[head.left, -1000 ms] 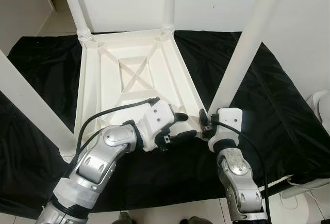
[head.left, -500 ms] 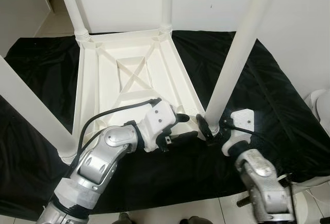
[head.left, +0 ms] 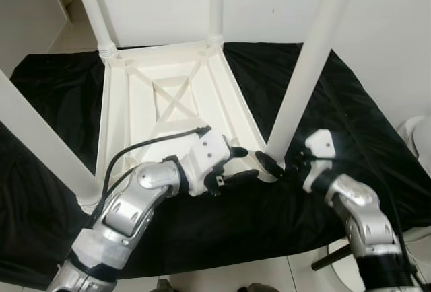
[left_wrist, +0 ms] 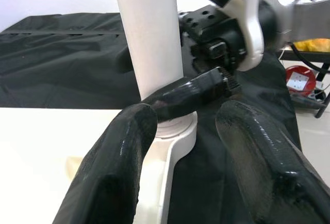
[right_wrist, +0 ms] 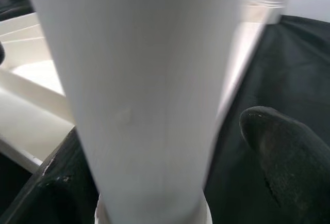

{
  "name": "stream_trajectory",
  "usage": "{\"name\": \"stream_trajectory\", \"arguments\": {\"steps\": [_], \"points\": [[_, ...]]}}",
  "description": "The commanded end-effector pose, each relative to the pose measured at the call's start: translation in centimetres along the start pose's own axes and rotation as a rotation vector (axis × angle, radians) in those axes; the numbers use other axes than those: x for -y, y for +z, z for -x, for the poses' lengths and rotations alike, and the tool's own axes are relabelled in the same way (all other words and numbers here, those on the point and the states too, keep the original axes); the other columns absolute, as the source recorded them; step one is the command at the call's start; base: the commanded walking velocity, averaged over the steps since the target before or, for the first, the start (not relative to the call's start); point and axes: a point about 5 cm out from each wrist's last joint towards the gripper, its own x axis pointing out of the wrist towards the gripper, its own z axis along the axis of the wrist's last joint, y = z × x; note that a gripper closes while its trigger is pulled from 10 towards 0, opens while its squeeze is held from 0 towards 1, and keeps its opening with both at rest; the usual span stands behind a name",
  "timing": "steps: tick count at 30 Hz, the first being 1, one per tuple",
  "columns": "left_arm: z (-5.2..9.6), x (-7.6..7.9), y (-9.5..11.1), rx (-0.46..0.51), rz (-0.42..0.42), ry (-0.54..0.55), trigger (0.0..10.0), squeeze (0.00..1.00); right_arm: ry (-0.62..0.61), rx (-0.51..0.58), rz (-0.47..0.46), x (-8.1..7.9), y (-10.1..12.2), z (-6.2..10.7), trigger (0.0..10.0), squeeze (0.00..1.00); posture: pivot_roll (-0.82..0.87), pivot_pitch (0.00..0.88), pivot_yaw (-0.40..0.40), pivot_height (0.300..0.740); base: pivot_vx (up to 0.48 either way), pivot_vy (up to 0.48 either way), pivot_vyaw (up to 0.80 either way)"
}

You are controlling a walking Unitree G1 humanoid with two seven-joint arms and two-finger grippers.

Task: Building children table

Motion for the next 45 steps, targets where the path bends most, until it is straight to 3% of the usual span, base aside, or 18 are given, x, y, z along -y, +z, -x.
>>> {"name": "stream_trajectory", "arguments": {"steps": [1,3,4,5,6,8,21,22,23,24,30,38,39,40,42,45], "points": [[0.1,-0.1,-0.1,-0.005,-0.003,-0.011,10.0,0.00,0.052,-0.020,0.008,-0.1,-0.5,-0.4,10.0,0.00,-0.14,0.034,0.052,0.740,0.000,0.000,0.00],[0.1,-0.2,-0.1,-0.004,-0.003,-0.008,10.0,0.00,0.089,-0.030,0.015,-0.1,-0.6,-0.6,10.0,0.00,-0.14,0.034,0.052,0.740,0.000,0.000,0.00],[0.1,-0.2,-0.1,-0.004,-0.004,-0.005,10.0,0.00,0.106,-0.036,0.015,-0.1,-0.7,-0.7,5.9,0.00,-0.13,0.036,0.048,0.740,0.000,0.000,0.00],[0.1,-0.2,-0.1,-0.004,-0.003,-0.003,10.0,0.00,0.123,-0.041,0.013,-0.1,-0.8,-0.8,3.6,0.00,-0.13,0.038,0.045,0.740,0.000,0.000,0.00],[0.1,-0.2,-0.1,-0.004,-0.003,-0.003,10.0,0.00,0.123,-0.041,0.013,-0.1,-0.8,-0.8,3.6,0.00,-0.13,0.038,0.045,0.740,0.000,0.000,0.00],[0.1,-0.2,-0.1,-0.004,-0.003,0.001,10.0,0.00,0.148,-0.040,0.020,-0.1,-0.9,-0.8,0.0,0.00,-0.13,0.039,0.041,0.740,0.000,0.000,0.00],[0.1,-0.1,-0.1,0.001,0.005,0.005,10.0,0.00,0.211,-0.068,-0.017,0.0,-2.0,0.0,0.0,0.00,-0.14,0.050,0.033,0.740,0.000,0.000,0.00],[0.0,-0.1,-0.1,0.002,0.005,0.005,10.0,0.00,0.202,-0.071,-0.019,0.0,-2.1,0.1,4.7,0.00,-0.14,0.051,0.032,0.740,0.000,0.000,0.00],[0.0,-0.1,-0.1,0.002,0.005,0.005,10.0,0.00,0.202,-0.071,-0.019,0.0,-2.1,0.1,4.7,0.00,-0.14,0.051,0.032,0.740,0.000,0.000,0.00],[0.0,-0.1,-0.1,0.003,0.006,0.005,10.0,0.00,0.184,-0.064,-0.032,0.0,-2.1,0.2,10.0,0.00,-0.14,0.052,0.030,0.740,0.000,0.000,0.00],[0.0,0.0,-0.1,0.004,0.008,0.006,10.0,0.00,0.096,-0.006,-0.075,-0.7,-1.6,0.3,10.0,0.00,-0.14,0.053,0.027,0.740,0.000,0.000,0.00],[0.1,0.0,-0.2,-0.002,0.010,0.006,10.0,0.00,-0.123,-0.043,-0.015,-1.8,-1.9,0.1,10.0,0.00,-0.14,0.059,0.030,0.740,0.000,0.000,0.00],[0.1,0.1,-0.3,-0.003,0.011,0.004,10.0,0.00,-0.210,-0.045,-0.027,-2.0,-1.9,0.1,10.0,0.00,-0.14,0.060,0.032,0.740,0.000,0.000,0.00],[0.1,0.1,-0.3,-0.003,0.011,0.004,10.0,0.00,-0.210,-0.045,-0.027,-2.0,-1.9,0.1,10.0,0.00,-0.14,0.060,0.032,0.740,0.000,0.000,0.00],[0.1,0.1,-0.3,-0.004,0.014,-0.001,10.0,0.00,-0.408,-0.038,-0.083,-2.4,-1.8,0.5,10.0,0.00,-0.15,0.065,0.037,0.740,0.000,0.000,0.00],[0.0,0.2,-0.3,-0.003,0.015,-0.008,10.0,0.00,-0.580,-0.038,-0.126,-3.5,-1.8,1.0,10.0,0.00,-0.15,0.065,0.041,0.740,0.000,0.000,0.00]]}}
